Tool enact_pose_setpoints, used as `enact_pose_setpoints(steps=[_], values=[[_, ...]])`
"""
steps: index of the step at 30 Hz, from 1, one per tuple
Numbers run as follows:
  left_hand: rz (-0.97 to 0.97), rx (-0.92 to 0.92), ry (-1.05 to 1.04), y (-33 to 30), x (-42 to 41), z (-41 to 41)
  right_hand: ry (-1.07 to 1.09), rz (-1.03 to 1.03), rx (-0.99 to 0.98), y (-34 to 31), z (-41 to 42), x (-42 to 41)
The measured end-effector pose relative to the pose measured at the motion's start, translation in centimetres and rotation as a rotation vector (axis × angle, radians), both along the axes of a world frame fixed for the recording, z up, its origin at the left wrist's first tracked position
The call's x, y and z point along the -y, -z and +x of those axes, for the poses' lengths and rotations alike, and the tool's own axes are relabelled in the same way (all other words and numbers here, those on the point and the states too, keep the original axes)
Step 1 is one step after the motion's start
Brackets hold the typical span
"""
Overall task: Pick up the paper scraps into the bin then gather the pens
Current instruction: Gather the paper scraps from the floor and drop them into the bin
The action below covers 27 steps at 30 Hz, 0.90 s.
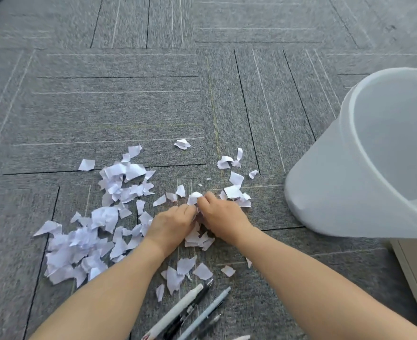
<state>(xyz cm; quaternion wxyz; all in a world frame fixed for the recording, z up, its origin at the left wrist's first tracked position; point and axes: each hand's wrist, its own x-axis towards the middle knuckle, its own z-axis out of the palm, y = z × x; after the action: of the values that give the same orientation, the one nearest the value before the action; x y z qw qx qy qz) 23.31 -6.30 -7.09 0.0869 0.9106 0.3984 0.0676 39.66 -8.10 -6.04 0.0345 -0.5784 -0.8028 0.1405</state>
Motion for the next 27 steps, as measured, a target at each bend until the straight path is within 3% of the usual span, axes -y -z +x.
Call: enact_pose_setpoints(steps=[3, 5, 9, 14, 16, 19, 22, 27], values=[[-0.133, 0.189, -0.217, -2.7, -0.9, 0.4, 0.264, -0.157, -0.270, -2.4, 0.2, -0.1], [-0.233, 0.366, -0.372, -5.8, -2.3, 1.0, 0.437, -0.112, -0.478, -5.6, 0.8, -0.3], [-0.183, 0.781, -0.384, -16.4, -5.1, 5.4, 0.545, 0.242, -0.625, -16.2, 2.1, -2.2], [-0.189, 1.096, -0.253, -26.6, -6.9, 14.7, 0.627, 0.651, -0.522, -28.4, 8.4, -2.3], [-0.226, 1.072, -0.168, -28.6, -5.8, 18.8, 0.707, 0.672, -0.450, -29.9, 12.3, -1.0], [-0.324, 0.890, -0.073, -29.4, -3.5, 24.3, 0.874, 0.549, -0.281, -29.4, 17.2, 1.7], [-0.430, 0.673, -0.045, -28.2, -2.2, 28.0, 0.998, 0.309, -0.201, -27.9, 20.3, 4.0], [-0.569, 0.387, 0.011, -26.9, -0.7, 30.8, 1.023, -0.034, -0.145, -25.9, 23.0, 5.9]])
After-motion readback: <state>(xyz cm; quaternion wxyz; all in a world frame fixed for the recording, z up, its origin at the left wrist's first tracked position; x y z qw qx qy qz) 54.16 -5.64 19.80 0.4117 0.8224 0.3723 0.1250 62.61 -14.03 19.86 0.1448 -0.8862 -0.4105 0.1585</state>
